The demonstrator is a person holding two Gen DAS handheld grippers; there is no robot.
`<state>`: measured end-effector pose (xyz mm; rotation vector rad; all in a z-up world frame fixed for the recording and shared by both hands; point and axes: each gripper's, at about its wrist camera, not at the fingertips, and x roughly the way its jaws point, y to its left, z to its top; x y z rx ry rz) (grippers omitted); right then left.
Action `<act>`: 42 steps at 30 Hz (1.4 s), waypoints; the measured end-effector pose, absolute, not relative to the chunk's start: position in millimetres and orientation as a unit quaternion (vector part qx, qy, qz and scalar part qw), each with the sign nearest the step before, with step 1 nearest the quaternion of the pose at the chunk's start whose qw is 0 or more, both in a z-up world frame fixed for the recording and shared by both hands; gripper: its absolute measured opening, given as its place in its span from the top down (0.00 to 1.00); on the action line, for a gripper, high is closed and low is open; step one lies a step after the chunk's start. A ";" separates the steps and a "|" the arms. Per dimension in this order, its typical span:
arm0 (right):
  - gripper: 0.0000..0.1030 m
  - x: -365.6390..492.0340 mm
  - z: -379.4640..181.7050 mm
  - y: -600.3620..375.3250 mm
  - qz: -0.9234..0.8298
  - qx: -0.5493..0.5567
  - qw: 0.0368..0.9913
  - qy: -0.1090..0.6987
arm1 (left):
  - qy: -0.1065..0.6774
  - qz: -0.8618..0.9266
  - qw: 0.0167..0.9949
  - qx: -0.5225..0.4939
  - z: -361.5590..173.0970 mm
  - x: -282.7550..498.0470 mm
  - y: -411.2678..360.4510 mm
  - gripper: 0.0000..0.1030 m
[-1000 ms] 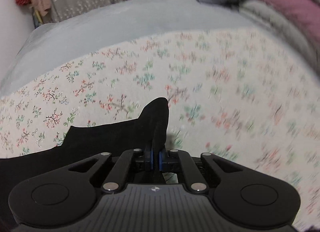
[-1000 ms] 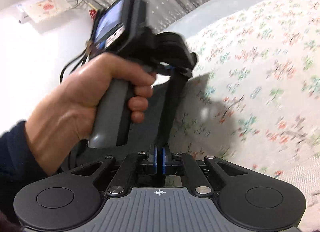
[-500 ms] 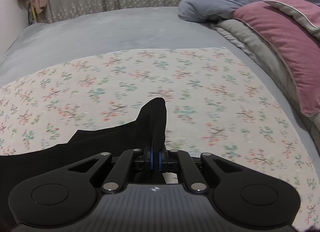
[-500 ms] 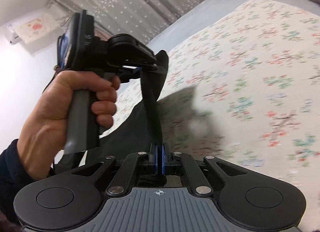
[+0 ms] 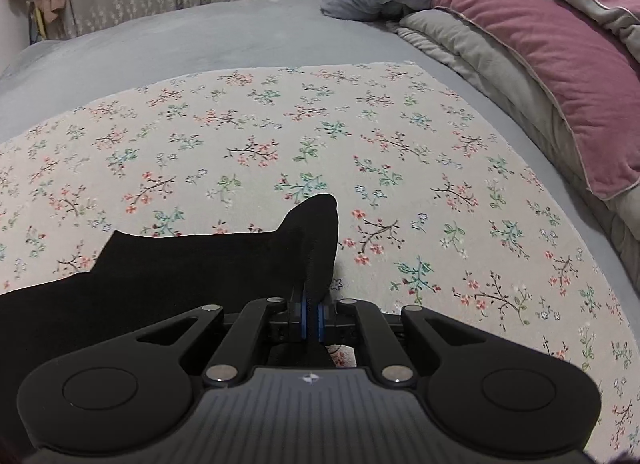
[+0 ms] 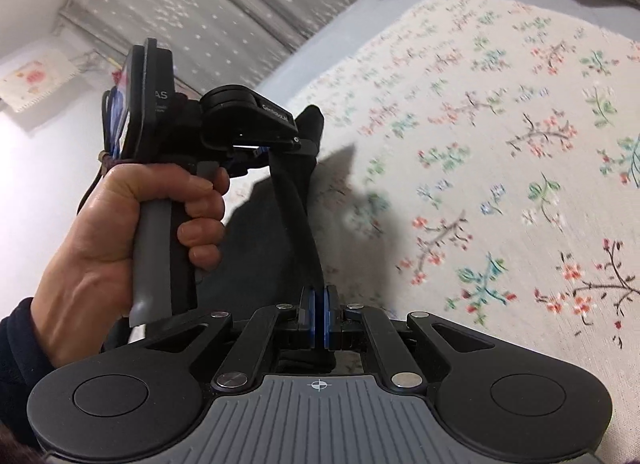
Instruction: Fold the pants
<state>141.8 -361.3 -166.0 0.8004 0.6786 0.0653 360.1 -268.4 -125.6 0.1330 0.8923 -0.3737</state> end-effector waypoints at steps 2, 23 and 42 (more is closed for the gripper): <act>0.96 142.3 -167.8 -361.8 0.033 0.383 0.864 0.326 | 0.427 -0.184 0.883 0.065 -125.3 360.1 -267.4 0.94; 0.89 147.4 -165.3 -322.2 0.050 0.317 0.888 0.329 | 0.435 -0.202 0.876 0.056 -130.9 374.3 -259.7 0.87; 0.90 147.3 -134.8 -300.9 0.065 0.296 0.916 0.263 | 0.397 -0.187 0.894 0.090 -86.7 365.8 -248.9 0.93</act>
